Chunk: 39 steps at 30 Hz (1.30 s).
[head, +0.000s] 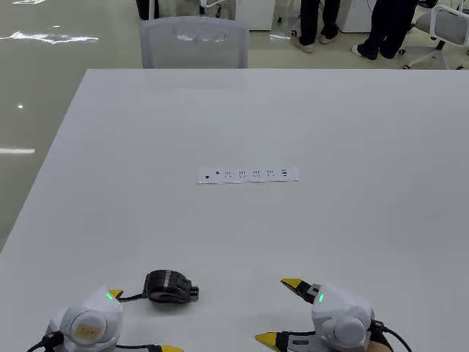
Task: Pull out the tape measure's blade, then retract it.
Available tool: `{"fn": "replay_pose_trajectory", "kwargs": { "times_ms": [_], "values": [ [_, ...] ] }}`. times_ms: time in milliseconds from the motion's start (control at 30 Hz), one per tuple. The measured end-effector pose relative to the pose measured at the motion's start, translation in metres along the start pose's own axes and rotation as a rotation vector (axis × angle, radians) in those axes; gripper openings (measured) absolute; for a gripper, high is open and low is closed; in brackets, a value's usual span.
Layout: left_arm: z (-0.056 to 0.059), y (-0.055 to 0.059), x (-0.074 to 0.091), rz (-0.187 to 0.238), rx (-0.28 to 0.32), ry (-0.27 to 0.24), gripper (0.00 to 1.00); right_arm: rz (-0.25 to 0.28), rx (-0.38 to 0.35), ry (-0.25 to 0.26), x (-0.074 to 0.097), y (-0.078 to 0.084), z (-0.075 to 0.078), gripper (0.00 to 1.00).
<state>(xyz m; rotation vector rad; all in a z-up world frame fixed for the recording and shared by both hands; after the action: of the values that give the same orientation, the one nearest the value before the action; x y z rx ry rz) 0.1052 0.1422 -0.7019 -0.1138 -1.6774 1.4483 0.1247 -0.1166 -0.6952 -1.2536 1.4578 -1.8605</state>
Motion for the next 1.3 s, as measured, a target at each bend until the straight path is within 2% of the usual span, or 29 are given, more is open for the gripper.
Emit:
{"fn": "replay_pose_trajectory", "kwargs": {
  "times_ms": [167,300,500,700,900,1133,1233,1300],
  "values": [
    [0.004,0.0,0.013,0.03,0.007,-0.019,0.99,0.009,-0.018,0.031,0.011,0.005,-0.002,0.81],
    [0.01,-0.001,0.022,0.058,-0.015,-0.017,0.99,0.014,-0.032,0.05,0.02,0.006,-0.005,0.83],
    [0.019,0.003,0.031,0.07,-0.014,-0.008,0.99,0.026,-0.047,0.065,0.031,0.002,-0.01,0.89],
    [0.023,0.008,0.036,0.06,-0.036,0.002,0.99,0.026,-0.053,0.066,0.04,0.0,-0.014,0.94],
    [0.027,0.005,0.043,0.082,-0.046,0.018,0.99,0.019,-0.058,0.065,0.047,0.001,-0.014,0.96],
    [0.024,0.002,0.047,0.108,-0.04,0.002,0.99,0.028,-0.073,0.082,0.051,-0.003,-0.012,0.97],
    [0.021,0.0,0.049,0.102,-0.043,-0.004,0.99,-0.004,-0.053,0.084,0.052,-0.002,-0.011,0.97],
    [0.019,-0.001,0.05,0.107,-0.042,-0.009,0.99,-0.007,-0.056,0.078,0.051,-0.001,-0.011,0.97]
  ]
}}
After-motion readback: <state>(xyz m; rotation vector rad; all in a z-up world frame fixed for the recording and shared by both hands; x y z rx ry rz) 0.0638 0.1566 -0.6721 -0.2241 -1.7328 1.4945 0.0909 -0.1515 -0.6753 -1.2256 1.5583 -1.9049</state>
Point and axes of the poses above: the centre of the closed fingertips' face, and the gripper's own axes: x roughly backward along the fingers, z roughly to its right, y roughly out of its underside, the point moved 4 cm from there along x, roughly backward along the fingers, and after that the axes turned 12 degrees about z, right-handed, at the moved point
